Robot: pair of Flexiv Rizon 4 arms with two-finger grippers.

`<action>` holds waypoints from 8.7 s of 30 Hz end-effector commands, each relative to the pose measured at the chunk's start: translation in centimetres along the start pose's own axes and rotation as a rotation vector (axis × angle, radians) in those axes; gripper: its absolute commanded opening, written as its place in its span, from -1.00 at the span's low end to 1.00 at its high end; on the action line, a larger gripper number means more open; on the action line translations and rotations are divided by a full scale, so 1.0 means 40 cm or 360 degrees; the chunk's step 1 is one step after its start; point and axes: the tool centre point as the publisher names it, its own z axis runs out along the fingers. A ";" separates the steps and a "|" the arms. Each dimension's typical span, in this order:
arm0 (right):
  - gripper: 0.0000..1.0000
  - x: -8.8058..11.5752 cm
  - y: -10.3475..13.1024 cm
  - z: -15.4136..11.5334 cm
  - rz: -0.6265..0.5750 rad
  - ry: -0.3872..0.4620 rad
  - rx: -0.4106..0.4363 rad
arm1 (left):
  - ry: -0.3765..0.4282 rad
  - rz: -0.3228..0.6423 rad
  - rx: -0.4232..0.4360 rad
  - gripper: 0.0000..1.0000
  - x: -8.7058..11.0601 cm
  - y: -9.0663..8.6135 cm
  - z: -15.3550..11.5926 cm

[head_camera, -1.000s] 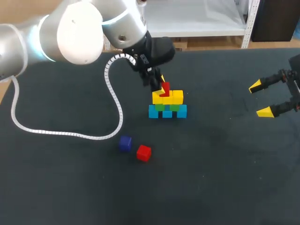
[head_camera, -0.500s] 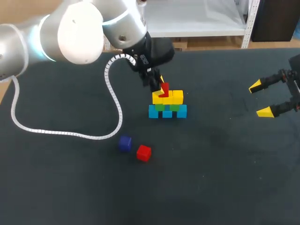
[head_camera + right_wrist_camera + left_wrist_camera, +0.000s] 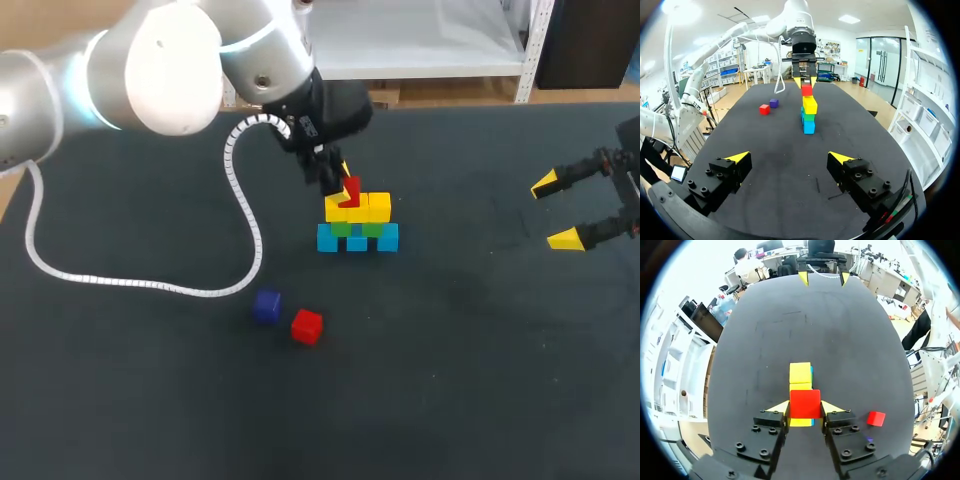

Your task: Place the blue cubes, place green cubes on the blue cubes, place the yellow cubes on the green cubes, then place the red cubes on the yellow cubes, and place purple cube on the red cubes.

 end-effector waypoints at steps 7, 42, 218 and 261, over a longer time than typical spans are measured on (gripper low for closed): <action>1.00 0.001 -0.002 0.001 -0.0002 -0.0003 -0.0001 | 0.0009 0.0000 0.0016 -0.84 -0.002 0.008 0.001; 1.00 0.001 -0.002 0.001 -0.0002 -0.0003 -0.0001 | 0.0001 0.0006 0.0024 -0.32 0.000 0.010 0.000; 1.00 -0.219 0.237 0.689 -0.1489 0.0768 -0.1231 | -0.0275 0.0079 -0.0044 1.00 0.559 -0.162 -0.309; -0.50 -0.185 0.205 0.722 -0.1406 0.0918 -0.1129 | -0.0275 0.0079 -0.0044 1.00 0.559 -0.162 -0.309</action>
